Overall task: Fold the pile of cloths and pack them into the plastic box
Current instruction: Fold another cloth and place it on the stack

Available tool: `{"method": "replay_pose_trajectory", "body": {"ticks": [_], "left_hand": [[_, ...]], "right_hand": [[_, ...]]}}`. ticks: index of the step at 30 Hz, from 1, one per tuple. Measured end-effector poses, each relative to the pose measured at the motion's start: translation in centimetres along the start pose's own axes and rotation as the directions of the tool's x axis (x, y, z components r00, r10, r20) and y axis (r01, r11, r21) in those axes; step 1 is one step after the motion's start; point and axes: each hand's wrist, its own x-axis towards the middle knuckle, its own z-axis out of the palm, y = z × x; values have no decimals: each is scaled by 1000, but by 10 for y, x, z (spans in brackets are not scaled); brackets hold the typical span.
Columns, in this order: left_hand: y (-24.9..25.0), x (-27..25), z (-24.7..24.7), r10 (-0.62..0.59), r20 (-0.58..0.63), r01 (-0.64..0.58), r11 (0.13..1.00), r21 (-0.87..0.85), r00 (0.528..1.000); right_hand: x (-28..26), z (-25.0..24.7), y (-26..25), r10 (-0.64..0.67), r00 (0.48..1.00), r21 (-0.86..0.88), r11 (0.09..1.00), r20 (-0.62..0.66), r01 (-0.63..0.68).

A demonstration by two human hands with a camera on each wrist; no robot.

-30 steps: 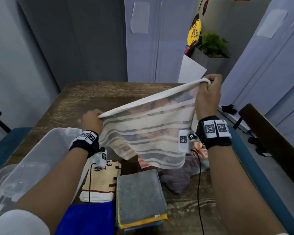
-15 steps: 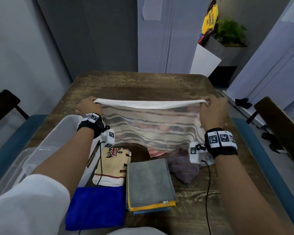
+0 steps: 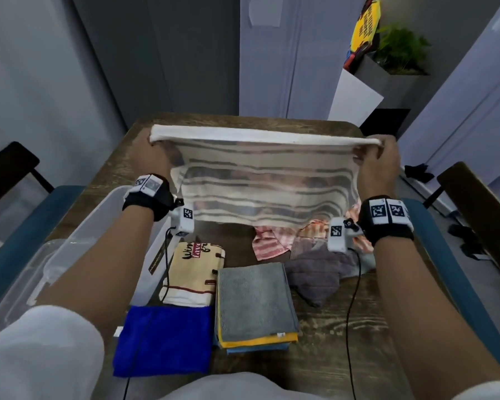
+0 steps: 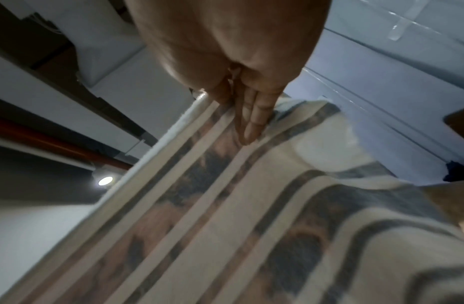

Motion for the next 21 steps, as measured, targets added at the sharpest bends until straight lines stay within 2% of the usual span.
{"method": "replay_pose_trajectory", "body": {"ticks": [2, 4, 8, 10, 12, 15, 16, 18, 19, 21], "left_hand": [[-20, -18, 6, -46, 30, 49, 993, -107, 999], [-48, -39, 12, -91, 109, 103, 989, -108, 990], [-107, -77, 30, -126, 272, 67, 974, 215, 954], [-127, -99, 32, -144, 393, -44, 901, 432, 908], [-143, -123, 29, -199, 462, -94, 838, 537, 864], [-160, -147, 21, -231, 490, -55, 864, 501, 841], [-164, -150, 20, -257, 501, -32, 867, 498, 827], [-169, -157, 18, -325, 496, 41, 865, 500, 805], [-166, -159, 17, -367, 459, 94, 852, 515, 809], [-159, -158, 16, -432, 342, 204, 819, 536, 834]], "right_hand": [[-13, -7, 11, 39, 999, 49, 998, -16, -38], [-28, -12, 32, 105, 994, -1, 994, 16, -105], [-57, -13, 88, 308, 949, -169, 940, 60, -295], [-70, -17, 116, 402, 914, -276, 886, 56, -373], [-86, -28, 141, 465, 885, -345, 835, 28, -428], [-109, -43, 171, 556, 831, -407, 764, 20, -501], [-112, -47, 183, 606, 795, -440, 722, 30, -533], [-120, -55, 197, 720, 680, -486, 648, 139, -587], [-122, -57, 206, 754, 629, -496, 628, 192, -601], [-123, -57, 203, 754, 612, -475, 641, 239, -603]]}}
